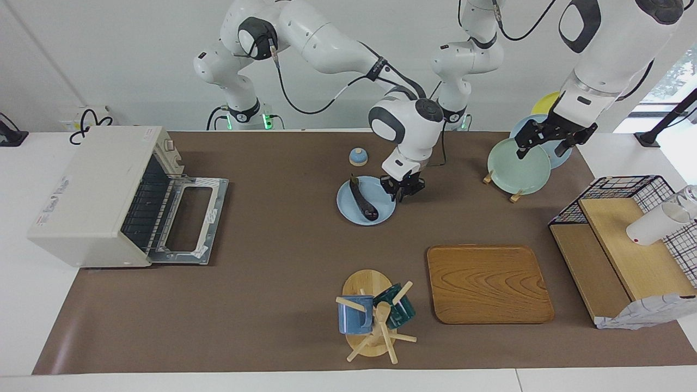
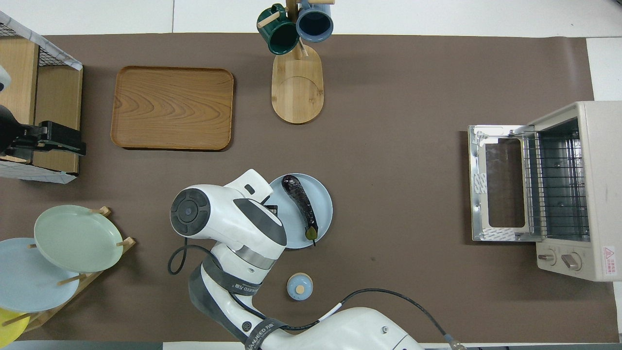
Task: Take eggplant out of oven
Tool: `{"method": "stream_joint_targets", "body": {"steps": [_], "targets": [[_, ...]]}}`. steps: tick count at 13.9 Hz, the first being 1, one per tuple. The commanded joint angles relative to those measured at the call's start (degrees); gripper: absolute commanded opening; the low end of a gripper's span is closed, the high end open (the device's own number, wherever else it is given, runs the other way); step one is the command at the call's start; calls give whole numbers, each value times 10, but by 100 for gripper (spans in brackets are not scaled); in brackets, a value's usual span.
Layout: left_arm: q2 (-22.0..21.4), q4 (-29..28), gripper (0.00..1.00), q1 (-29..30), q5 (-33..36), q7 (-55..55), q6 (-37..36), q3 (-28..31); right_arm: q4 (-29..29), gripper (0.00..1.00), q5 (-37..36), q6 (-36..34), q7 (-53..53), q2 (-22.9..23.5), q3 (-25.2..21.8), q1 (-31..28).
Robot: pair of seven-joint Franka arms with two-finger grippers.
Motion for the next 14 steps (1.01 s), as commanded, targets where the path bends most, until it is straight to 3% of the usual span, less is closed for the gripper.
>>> {"method": "stream_joint_targets", "body": {"steps": [1, 3, 4, 6, 7, 11, 14], "targets": [[-14, -17, 100, 5, -14, -2, 12, -2, 8, 57, -8, -15, -41, -29, 1, -24], [-11, -16, 100, -3, -27, -22, 16, -3, 8, 54, -8, -67, -100, -60, 2, -86], [-7, -17, 100, -8, -32, -36, 24, -5, 6, 47, -10, -83, -130, -72, 2, -111], [-3, -33, 100, -42, -36, -68, 46, -5, -23, 20, -31, -129, -194, -96, -1, -143], [-3, -50, 100, -63, -36, -97, 65, -5, -70, 8, -52, -131, -234, -127, 1, -170], [16, -84, 100, -168, -69, -226, 121, -4, -297, 0, -59, -18, -322, -240, 0, -283], [35, -147, 100, -253, -68, -332, 230, -4, -363, 0, -72, 35, -334, -256, -1, -339]]}}
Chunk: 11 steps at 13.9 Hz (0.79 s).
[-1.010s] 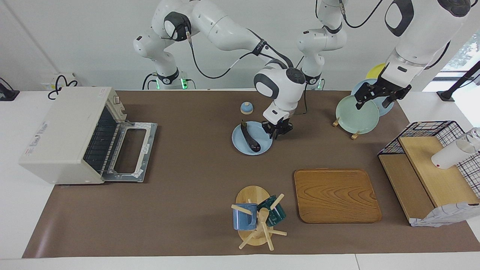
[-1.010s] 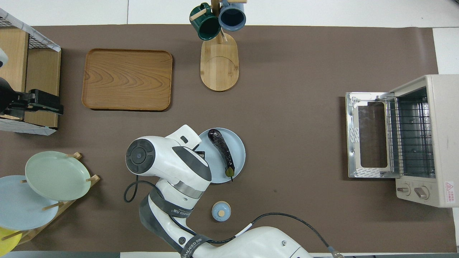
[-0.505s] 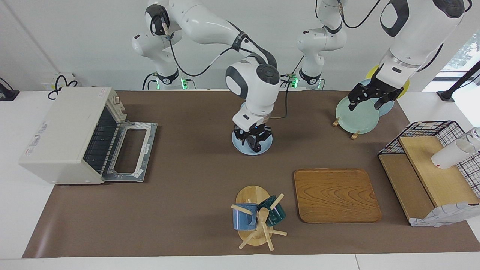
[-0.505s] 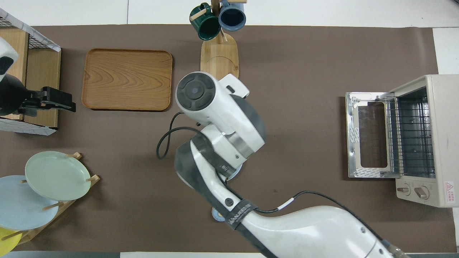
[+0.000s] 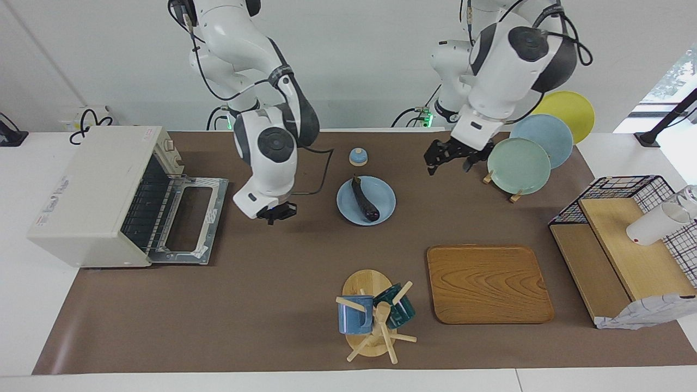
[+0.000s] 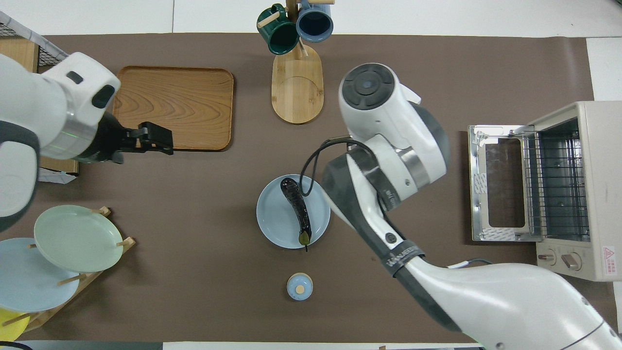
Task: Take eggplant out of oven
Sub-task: 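Grasp the eggplant with the left gripper while the right gripper reaches the door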
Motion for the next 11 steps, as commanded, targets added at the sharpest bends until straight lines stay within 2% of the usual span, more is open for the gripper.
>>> {"method": "stream_joint_targets", "body": {"steps": [1, 3, 6, 7, 11], "targets": [[15, -55, 100, -68, -7, -66, 81, 11, -89, 0, -34, 54, -7, -44, 10, -26], [41, -73, 100, -103, -7, -103, 118, 12, -116, 0, -45, 79, -7, -50, 10, -37], [54, -138, 100, -146, -6, -141, 218, 12, -155, 0, -67, 127, -41, -54, 10, -64], [71, -141, 100, -152, -3, -144, 227, 13, -168, 0, -69, 146, -48, -56, 10, -74], [138, -140, 100, -171, 55, -197, 289, 13, -188, 0, -96, 149, -49, -56, 10, -86]]}}
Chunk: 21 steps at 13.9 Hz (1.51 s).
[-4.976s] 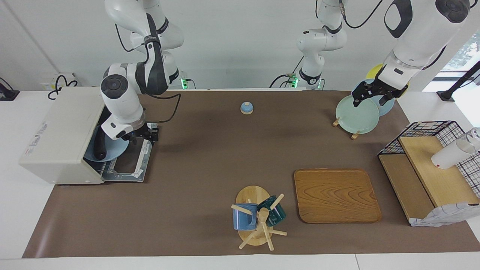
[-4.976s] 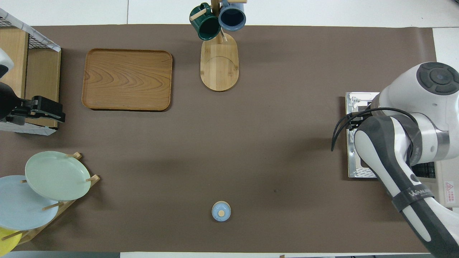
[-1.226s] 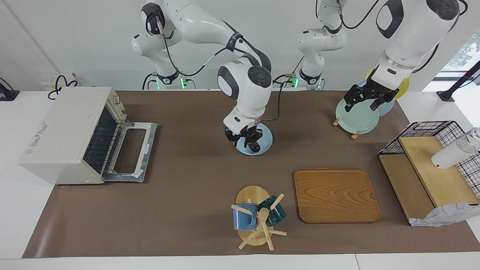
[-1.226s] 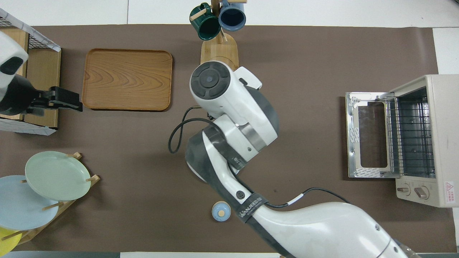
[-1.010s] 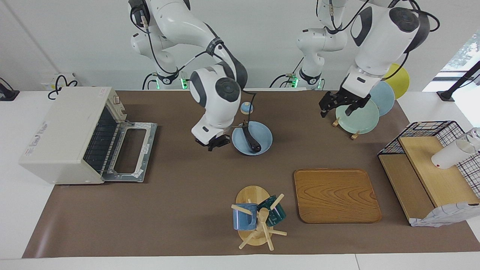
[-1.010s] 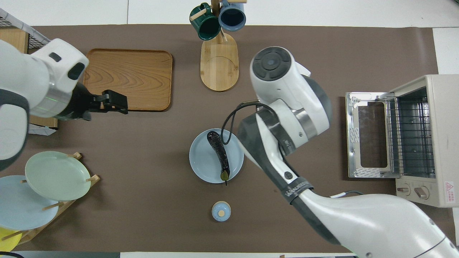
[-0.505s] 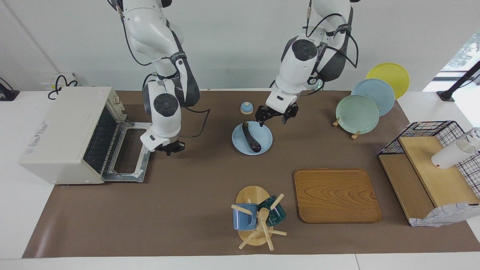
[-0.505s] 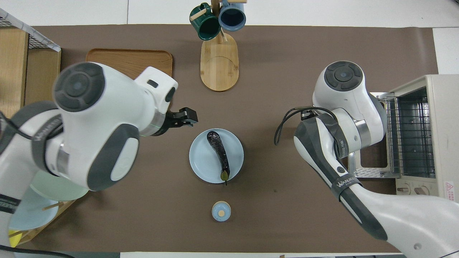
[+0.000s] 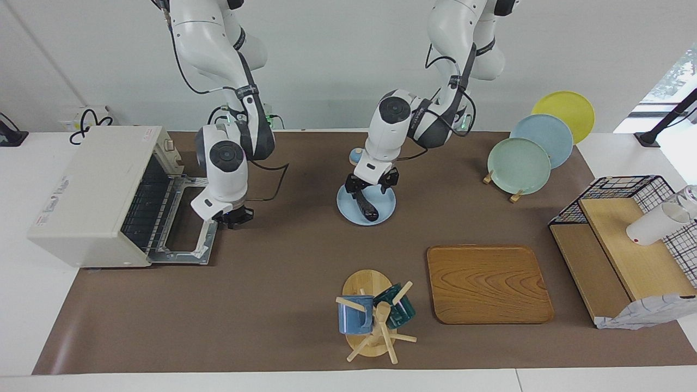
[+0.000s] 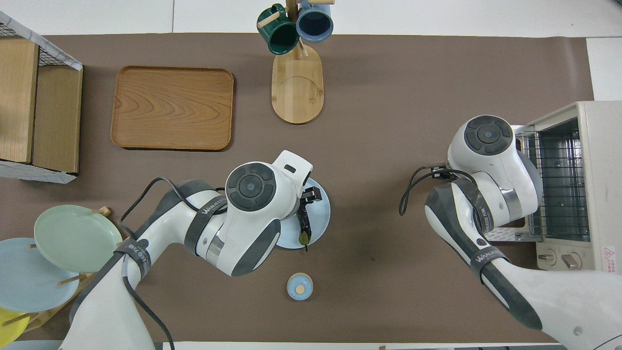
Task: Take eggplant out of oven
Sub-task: 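Grasp the eggplant with the left gripper while the right gripper reaches the door, then carry the eggplant to the wooden tray while the right gripper closes the door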
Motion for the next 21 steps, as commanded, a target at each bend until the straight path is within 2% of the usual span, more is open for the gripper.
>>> {"method": "stream_joint_targets", "body": {"steps": [1, 3, 4, 5, 6, 7, 8, 12, 14, 16, 17, 21], "targets": [[26, -2, 100, -19, 29, -33, 38, 11, -30, 0, -37, 12, -8, -20, 9, -10], [29, -3, 99, -19, 29, -33, 39, 11, -30, 0, -79, 1, -9, -21, 9, -10], [30, -4, 93, -22, 31, -33, 41, 11, -29, 0, -86, 0, -15, -21, 9, -10], [34, -6, 68, -23, 31, -34, 48, 11, -27, 0, -96, 0, -32, -20, 9, -10], [35, -5, 34, -22, 31, -33, 47, 11, -24, 0, -103, -2, -48, -20, 8, -11], [35, -1, 11, -23, 31, -32, 43, 11, -17, 0, -105, -18, -56, -21, 8, -11], [30, 0, 0, -22, 31, -31, 41, 11, -3, 0, -105, -38, -65, -22, 8, -12], [-1, 5, 0, -12, 31, -24, 8, 12, 22, 0, -105, -78, -123, -56, 9, -45], [-19, 27, 0, 19, 31, 1, -23, 13, 22, 0, -102, -80, -179, -76, 10, -81], [-7, 103, 0, 69, 30, 59, -89, 13, 26, 0, -97, -81, -224, -91, 10, -109], [11, 134, 0, 101, 30, 94, -99, 13, 26, 0, -96, -82, -239, -96, 10, -119], [55, 193, 0, 221, 15, 250, -106, 10, 29, 0, -69, -83, -301, -105, 10, -168]]}}
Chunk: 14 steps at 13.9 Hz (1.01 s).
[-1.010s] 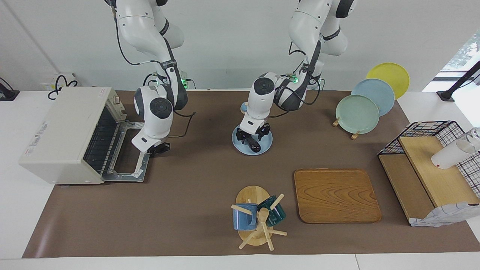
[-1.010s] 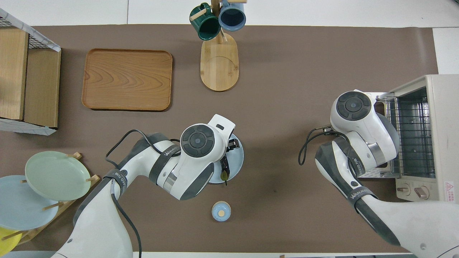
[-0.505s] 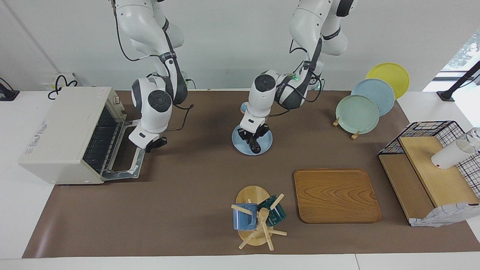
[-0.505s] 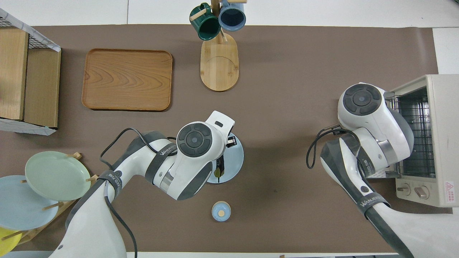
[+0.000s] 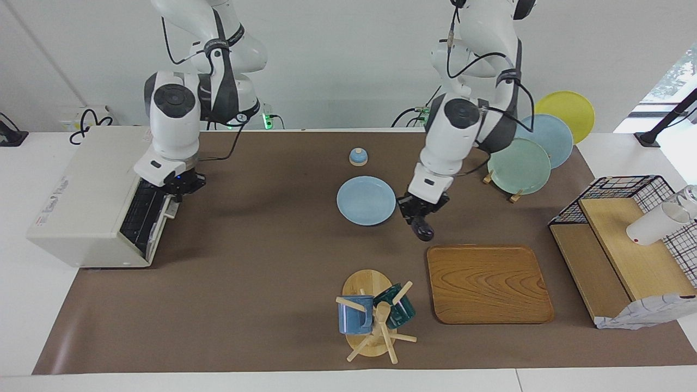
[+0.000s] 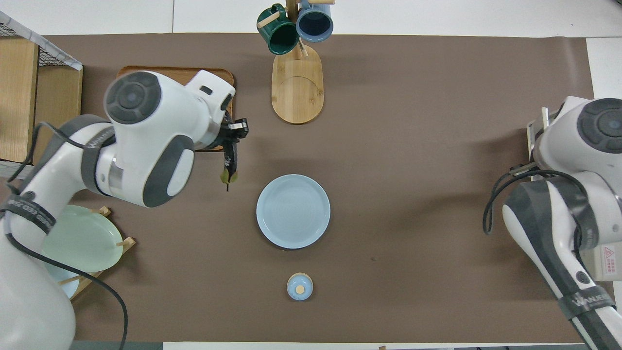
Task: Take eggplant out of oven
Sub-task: 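Carry the eggplant to the wooden tray while the right gripper closes the door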
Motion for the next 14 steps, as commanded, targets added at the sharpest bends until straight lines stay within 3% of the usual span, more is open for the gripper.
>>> {"method": "stream_joint_targets", "body": {"steps": [1, 3, 5, 6, 7, 8, 9, 10, 13, 14], "targets": [[64, 71, 0, 54, -3, 74, -25, -7, -3, 0, 3, 42, -60, 38, -14, -59], [135, 147, 0, 82, 2, 103, -38, -7, 4, 0, 35, 24, -65, 38, -14, -65], [186, 190, 0, 102, 15, 136, -34, -5, 54, 0, 95, -43, -62, 41, -13, -60], [198, 196, 0, 109, 22, 138, -24, -5, 93, 7, 118, -81, -62, 45, -12, -59], [203, 194, 0, 116, 25, 140, -9, -5, 125, 18, 133, -111, -63, 45, -8, -58], [205, 186, 0, 125, 26, 145, 8, -6, 159, 41, 149, -141, -62, 43, -5, -56], [204, 176, 0, 126, 24, 150, 17, -6, 190, 75, 162, -167, -64, 40, 1, -55], [204, 174, 0, 125, 22, 150, 15, -6, 215, 100, 170, -192, -66, 37, 5, -54], [203, 174, 0, 125, 23, 152, 9, -6, 281, 100, 177, -259, -67, 41, 15, -56], [203, 175, 15, 123, 24, 153, 9, -5, 304, 100, 208, -291, -65, 42, 15, -56]]}}
